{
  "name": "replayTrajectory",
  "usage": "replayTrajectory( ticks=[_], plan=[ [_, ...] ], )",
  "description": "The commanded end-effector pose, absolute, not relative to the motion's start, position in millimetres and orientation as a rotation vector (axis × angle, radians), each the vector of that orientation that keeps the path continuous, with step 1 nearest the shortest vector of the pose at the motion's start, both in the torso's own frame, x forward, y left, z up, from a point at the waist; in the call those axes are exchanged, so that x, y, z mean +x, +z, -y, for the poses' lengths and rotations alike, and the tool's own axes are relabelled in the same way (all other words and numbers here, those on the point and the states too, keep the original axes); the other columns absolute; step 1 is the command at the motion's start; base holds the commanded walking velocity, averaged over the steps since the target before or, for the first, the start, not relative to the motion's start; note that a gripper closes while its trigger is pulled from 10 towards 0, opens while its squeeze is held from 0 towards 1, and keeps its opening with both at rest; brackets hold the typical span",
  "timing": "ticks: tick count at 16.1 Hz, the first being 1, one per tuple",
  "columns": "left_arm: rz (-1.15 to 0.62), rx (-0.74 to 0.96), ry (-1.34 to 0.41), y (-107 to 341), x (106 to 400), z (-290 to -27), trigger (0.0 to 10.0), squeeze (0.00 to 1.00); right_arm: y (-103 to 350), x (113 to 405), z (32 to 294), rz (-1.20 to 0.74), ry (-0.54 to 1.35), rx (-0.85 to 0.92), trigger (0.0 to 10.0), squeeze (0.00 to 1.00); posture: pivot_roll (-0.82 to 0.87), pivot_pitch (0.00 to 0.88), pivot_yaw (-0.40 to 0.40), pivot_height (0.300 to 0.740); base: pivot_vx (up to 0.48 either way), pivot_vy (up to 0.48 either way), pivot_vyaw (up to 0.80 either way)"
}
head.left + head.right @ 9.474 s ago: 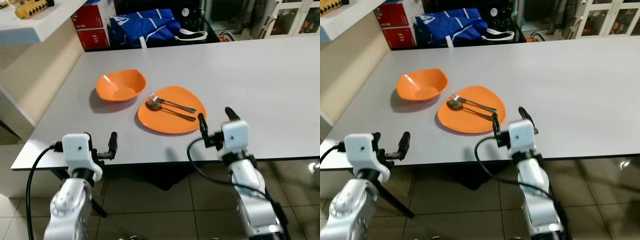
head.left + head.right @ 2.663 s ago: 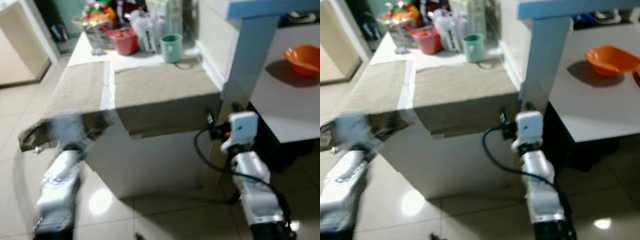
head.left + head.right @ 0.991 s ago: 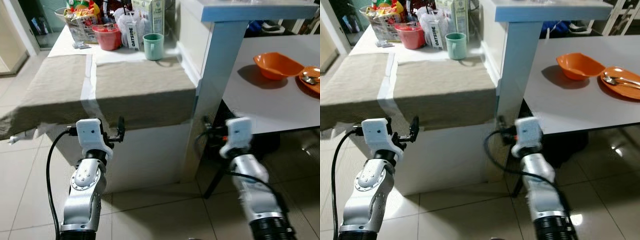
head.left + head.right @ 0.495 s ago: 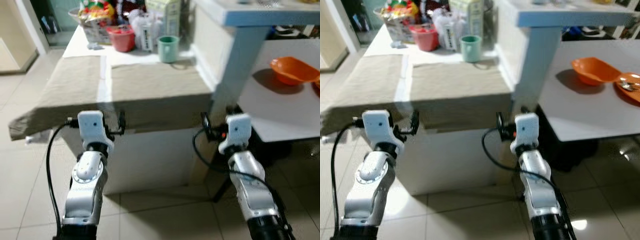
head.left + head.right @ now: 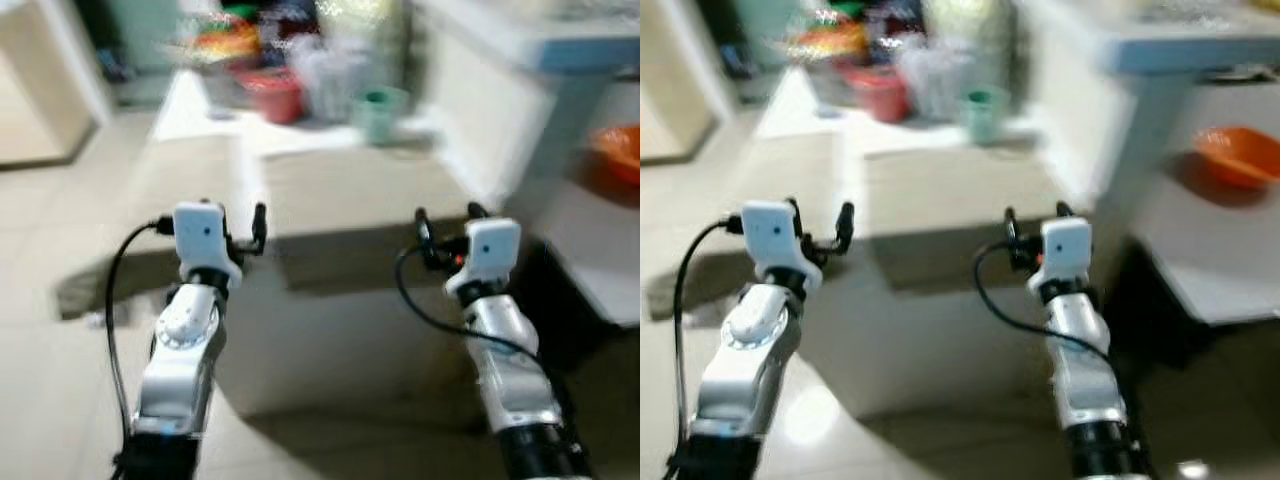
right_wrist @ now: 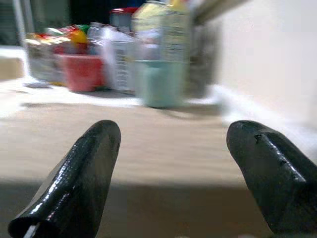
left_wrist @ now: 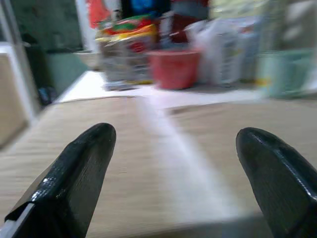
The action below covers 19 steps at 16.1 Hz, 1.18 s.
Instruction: Setting the table
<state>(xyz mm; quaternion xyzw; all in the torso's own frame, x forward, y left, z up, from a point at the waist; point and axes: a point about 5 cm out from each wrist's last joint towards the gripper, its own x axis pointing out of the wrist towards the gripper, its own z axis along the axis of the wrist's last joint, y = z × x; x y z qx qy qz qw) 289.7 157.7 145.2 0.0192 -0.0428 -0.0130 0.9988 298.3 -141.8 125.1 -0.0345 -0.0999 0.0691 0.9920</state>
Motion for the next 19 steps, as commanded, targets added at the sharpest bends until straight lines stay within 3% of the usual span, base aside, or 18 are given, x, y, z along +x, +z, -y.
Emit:
replayTrajectory(
  ticks=[1, 5, 11, 19],
  plan=[
    [0.086, 0.045, -0.027, 148, 291, -157, 10.0, 0.0, 124, 297, 143, 0.196, 0.141, -0.082, 10.0, 0.0, -0.17, 0.0, 0.061, 0.74, 0.405, 0.259, 0.0],
    [0.082, 0.089, -0.058, 152, 295, -153, 10.0, 0.0, 122, 295, 138, 0.194, 0.139, -0.073, 10.0, 0.0, -0.17, 0.0, 0.081, 0.74, 0.437, 0.066, 0.0],
    [0.079, 0.094, -0.096, 156, 297, -146, 10.0, 0.0, 121, 293, 137, 0.191, 0.128, -0.089, 10.0, 0.0, -0.17, 0.0, 0.096, 0.74, 0.0, 0.0, 0.0],
    [0.062, 0.092, -0.101, 154, 298, -143, 10.0, 0.0, 117, 287, 136, 0.175, 0.131, -0.09, 10.0, 0.0, -0.18, 0.0, 0.103, 0.74, 0.135, -0.413, 0.0]
  ],
)
